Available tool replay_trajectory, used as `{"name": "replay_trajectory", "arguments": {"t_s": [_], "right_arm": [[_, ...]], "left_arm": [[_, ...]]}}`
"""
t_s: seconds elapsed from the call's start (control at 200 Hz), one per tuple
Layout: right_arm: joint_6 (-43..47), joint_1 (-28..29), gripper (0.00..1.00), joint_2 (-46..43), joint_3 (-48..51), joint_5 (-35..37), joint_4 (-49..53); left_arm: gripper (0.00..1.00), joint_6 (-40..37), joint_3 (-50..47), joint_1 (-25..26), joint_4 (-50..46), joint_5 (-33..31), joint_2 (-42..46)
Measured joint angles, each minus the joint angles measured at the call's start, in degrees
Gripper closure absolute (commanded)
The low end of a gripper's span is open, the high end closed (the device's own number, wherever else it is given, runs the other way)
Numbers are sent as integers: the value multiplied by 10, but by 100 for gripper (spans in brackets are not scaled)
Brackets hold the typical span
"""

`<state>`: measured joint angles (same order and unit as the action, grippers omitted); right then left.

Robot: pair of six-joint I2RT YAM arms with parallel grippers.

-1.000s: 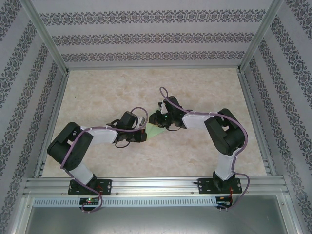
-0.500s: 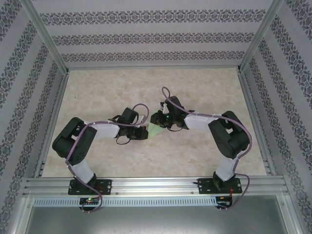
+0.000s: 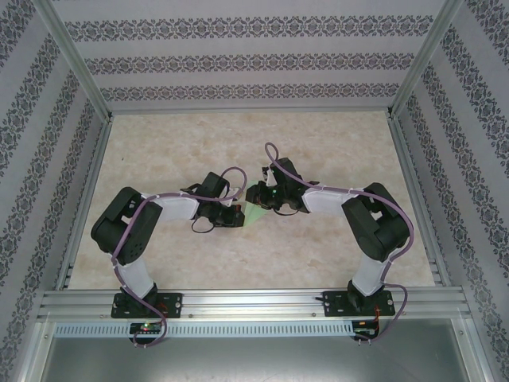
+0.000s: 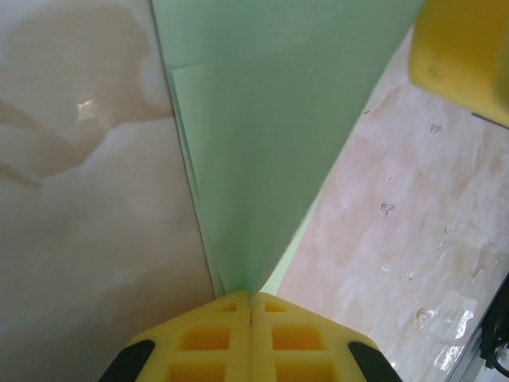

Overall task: Fold a paper plane with a square sheet of paper (pick it up from the middle)
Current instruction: Fourth fold the wing at the center of the table.

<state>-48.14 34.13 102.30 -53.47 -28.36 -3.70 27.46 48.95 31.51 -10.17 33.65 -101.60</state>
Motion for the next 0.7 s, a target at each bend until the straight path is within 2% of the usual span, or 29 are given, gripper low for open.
{"name": "replay_trajectory", "arguments": {"t_s": [0.31,0.559,0.699], "right_arm": [[-3,-2,80,25,-1,4,-2],[-4,-9,81,29,-2,13,-1],[-4,-9,81,29,-2,14,1]], "left_arm": [[93,0,2,0,-3,6,-1],[84,0,2,0,-6,5,-1],[84,-1,2,0,-7,5,-1]]}}
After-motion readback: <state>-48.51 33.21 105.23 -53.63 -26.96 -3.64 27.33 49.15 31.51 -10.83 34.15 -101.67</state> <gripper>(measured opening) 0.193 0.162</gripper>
